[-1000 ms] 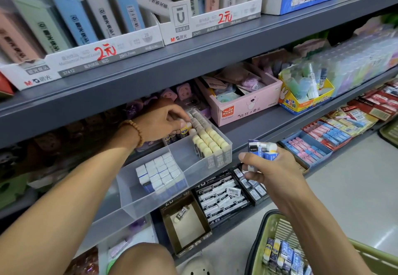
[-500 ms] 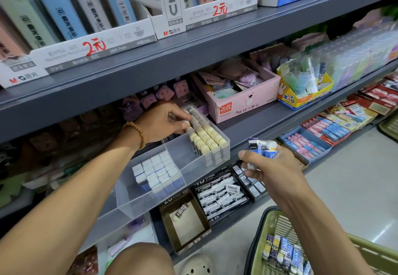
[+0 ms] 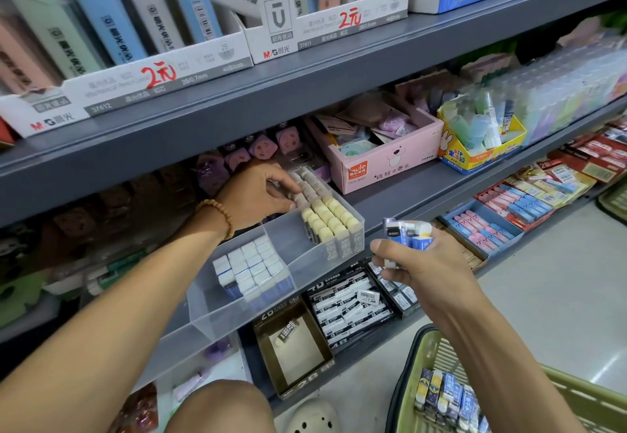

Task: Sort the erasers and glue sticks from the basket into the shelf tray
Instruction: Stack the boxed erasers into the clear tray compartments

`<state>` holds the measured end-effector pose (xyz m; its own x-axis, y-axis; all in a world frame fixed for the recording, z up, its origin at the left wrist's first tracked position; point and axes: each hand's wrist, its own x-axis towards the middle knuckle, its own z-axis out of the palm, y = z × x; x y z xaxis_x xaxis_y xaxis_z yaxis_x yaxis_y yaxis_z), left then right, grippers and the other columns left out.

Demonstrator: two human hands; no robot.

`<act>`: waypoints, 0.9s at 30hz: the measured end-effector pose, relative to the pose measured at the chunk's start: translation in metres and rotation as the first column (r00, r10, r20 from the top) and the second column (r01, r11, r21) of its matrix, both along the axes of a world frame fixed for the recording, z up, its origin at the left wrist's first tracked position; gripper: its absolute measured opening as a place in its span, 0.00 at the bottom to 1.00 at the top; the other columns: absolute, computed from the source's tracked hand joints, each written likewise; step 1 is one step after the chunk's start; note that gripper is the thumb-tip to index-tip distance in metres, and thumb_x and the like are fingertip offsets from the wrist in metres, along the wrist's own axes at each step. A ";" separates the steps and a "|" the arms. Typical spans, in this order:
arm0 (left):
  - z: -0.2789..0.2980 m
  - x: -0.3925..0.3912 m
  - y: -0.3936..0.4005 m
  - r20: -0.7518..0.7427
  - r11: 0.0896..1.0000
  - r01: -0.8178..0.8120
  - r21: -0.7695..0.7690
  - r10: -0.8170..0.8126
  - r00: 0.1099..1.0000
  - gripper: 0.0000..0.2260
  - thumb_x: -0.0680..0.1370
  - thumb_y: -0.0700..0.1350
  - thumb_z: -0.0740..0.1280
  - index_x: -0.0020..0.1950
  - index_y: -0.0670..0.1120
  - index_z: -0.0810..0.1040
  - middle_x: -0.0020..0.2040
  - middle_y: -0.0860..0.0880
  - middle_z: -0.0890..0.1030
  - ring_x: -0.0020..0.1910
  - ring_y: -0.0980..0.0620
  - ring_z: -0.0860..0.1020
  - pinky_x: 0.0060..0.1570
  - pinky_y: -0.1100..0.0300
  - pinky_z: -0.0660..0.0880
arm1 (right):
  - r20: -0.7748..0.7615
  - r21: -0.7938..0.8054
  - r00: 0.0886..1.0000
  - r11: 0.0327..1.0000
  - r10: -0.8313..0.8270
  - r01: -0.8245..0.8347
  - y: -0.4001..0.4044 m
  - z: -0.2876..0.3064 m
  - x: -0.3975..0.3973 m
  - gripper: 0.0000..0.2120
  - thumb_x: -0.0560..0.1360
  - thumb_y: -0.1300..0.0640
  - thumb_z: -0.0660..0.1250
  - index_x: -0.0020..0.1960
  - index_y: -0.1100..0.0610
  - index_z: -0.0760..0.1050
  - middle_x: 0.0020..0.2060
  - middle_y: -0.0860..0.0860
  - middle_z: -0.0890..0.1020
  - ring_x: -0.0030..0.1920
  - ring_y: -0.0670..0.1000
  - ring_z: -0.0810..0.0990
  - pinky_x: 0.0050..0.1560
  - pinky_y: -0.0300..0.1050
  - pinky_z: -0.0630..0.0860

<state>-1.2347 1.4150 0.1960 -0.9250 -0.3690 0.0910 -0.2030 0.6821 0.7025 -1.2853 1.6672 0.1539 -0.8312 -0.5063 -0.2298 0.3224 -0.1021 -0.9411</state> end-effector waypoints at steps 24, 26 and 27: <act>0.042 0.049 0.056 -0.029 0.831 0.233 0.505 -0.254 0.967 0.10 0.75 0.31 0.68 0.49 0.45 0.81 0.40 0.50 0.85 0.39 0.55 0.82 0.41 0.63 0.80 | -0.107 -0.082 0.989 0.991 0.100 -0.109 -0.027 0.039 0.036 0.11 0.69 0.71 0.74 0.48 0.62 0.78 0.37 0.60 0.84 0.38 0.55 0.83 0.35 0.39 0.80; 0.043 0.055 0.049 -0.045 0.798 0.234 0.555 -0.252 0.967 0.12 0.74 0.29 0.68 0.50 0.44 0.81 0.43 0.49 0.85 0.42 0.55 0.83 0.42 0.63 0.80 | 0.000 -0.170 0.997 0.982 0.077 -0.076 -0.026 0.040 0.035 0.12 0.70 0.72 0.73 0.51 0.65 0.77 0.40 0.61 0.85 0.39 0.58 0.85 0.35 0.38 0.80; 0.044 0.058 0.046 -0.046 0.793 0.234 0.563 -0.253 0.966 0.12 0.73 0.29 0.68 0.50 0.44 0.81 0.44 0.48 0.85 0.43 0.54 0.82 0.42 0.64 0.79 | 0.024 -0.190 0.997 0.979 0.078 -0.072 -0.027 0.040 0.035 0.12 0.70 0.72 0.73 0.52 0.66 0.77 0.42 0.62 0.86 0.39 0.58 0.86 0.35 0.38 0.80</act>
<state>-1.1764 1.4615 0.2399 -0.9900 -0.1093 -0.0897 -0.1105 0.2026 0.9730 -1.2504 1.6406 0.1940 -0.7833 -0.6034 -0.1495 0.3648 -0.2514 -0.8965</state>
